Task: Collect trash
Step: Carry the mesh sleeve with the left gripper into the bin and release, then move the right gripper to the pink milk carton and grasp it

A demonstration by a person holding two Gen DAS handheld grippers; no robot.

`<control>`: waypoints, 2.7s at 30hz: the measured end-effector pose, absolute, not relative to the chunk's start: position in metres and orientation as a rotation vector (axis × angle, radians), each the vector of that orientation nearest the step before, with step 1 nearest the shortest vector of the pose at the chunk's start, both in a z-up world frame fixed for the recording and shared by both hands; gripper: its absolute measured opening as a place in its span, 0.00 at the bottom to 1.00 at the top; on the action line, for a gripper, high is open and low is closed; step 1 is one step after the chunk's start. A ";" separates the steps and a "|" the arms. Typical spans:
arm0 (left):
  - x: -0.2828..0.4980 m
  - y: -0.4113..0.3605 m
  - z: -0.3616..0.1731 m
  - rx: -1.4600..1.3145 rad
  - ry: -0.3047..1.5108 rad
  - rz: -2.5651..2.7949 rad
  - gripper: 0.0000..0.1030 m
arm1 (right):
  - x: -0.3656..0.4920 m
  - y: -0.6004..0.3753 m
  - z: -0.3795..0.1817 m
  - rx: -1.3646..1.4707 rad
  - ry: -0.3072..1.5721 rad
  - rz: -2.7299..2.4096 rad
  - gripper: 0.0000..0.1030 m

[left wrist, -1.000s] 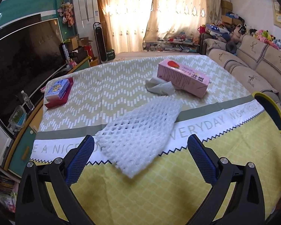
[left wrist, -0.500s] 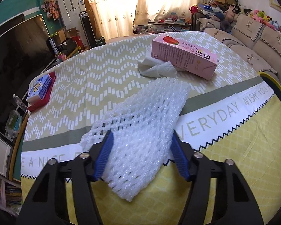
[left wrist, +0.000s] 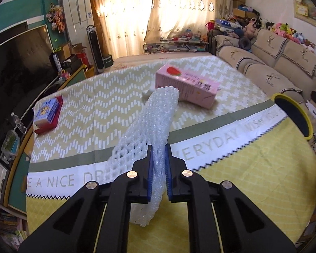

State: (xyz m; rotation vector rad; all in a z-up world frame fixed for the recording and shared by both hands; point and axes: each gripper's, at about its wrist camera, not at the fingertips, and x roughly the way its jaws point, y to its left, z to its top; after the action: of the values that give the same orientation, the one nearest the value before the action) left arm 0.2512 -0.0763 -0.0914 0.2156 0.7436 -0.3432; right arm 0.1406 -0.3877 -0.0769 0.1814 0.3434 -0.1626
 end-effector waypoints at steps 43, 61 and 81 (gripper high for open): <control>0.254 -0.532 -0.111 0.307 0.834 -0.979 0.59 | 0.017 -0.539 -0.067 0.302 0.288 -0.502 0.66; 0.251 -0.275 -0.048 0.137 0.632 -0.656 0.89 | 0.061 -0.483 -0.052 0.248 0.325 -0.330 0.67; 0.309 -0.021 -0.085 -0.004 0.621 -0.187 0.92 | 0.227 -0.324 -0.048 0.084 0.446 0.244 0.67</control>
State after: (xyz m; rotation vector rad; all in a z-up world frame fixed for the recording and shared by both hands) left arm 0.3090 -0.0209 -0.0854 -0.0036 0.6213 -0.1873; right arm 0.2275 -0.3239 -0.0476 0.0840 0.4460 0.2442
